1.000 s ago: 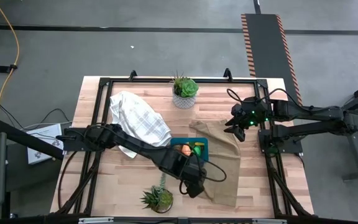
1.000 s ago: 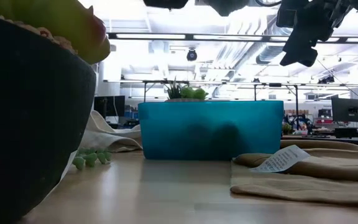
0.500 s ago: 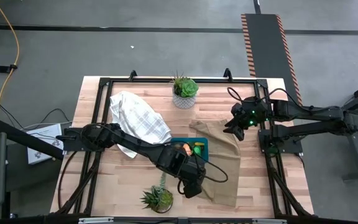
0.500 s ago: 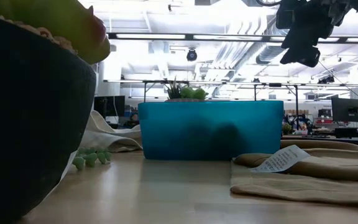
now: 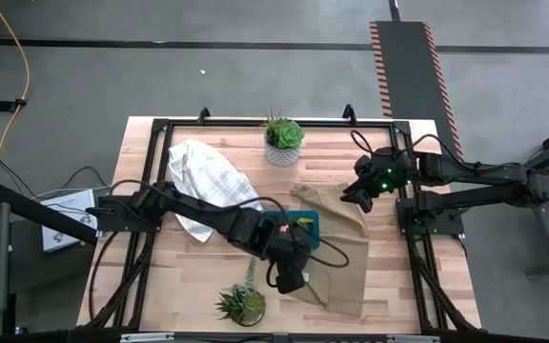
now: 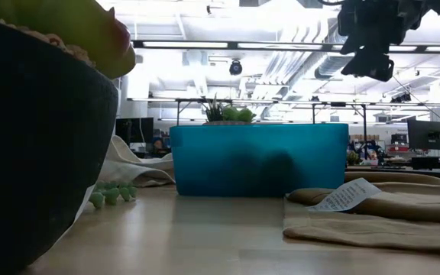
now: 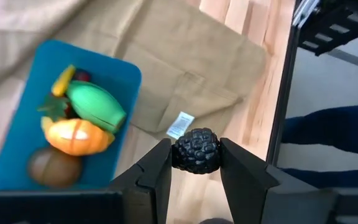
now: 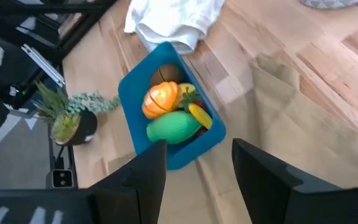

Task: Pick and placing Produce into tupperware
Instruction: Put the blackberry into the blue bin

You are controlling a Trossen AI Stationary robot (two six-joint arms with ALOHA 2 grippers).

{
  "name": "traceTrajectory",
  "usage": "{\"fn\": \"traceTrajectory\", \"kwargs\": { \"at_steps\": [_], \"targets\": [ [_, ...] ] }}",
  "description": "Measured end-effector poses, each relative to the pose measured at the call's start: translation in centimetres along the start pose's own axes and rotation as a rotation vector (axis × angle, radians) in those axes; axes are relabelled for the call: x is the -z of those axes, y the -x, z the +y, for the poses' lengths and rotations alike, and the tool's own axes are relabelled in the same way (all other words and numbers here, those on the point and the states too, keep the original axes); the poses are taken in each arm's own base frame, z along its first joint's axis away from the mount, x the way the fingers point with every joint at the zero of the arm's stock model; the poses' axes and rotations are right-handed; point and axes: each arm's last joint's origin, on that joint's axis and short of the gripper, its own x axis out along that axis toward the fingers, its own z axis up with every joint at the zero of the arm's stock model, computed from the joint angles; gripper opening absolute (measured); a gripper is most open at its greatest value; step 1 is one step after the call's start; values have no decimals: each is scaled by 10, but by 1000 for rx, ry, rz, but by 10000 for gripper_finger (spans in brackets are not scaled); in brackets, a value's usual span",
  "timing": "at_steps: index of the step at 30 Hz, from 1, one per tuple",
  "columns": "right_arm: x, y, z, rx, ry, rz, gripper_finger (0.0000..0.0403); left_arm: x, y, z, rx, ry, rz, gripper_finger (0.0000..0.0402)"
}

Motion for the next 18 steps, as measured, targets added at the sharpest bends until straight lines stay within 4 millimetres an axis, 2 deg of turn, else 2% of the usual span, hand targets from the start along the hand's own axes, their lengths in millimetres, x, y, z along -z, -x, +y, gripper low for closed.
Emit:
{"fn": "traceTrajectory", "kwargs": {
  "at_steps": [7, 18],
  "targets": [
    [-6, 0, 4, -38, -7, -57, 174, -1, 33, 7, -3, -40, -56, 110],
    [-10, 1, 5, -17, -24, -127, 174, 2, 61, 16, -37, -106, -84, 110]
  ]
}}
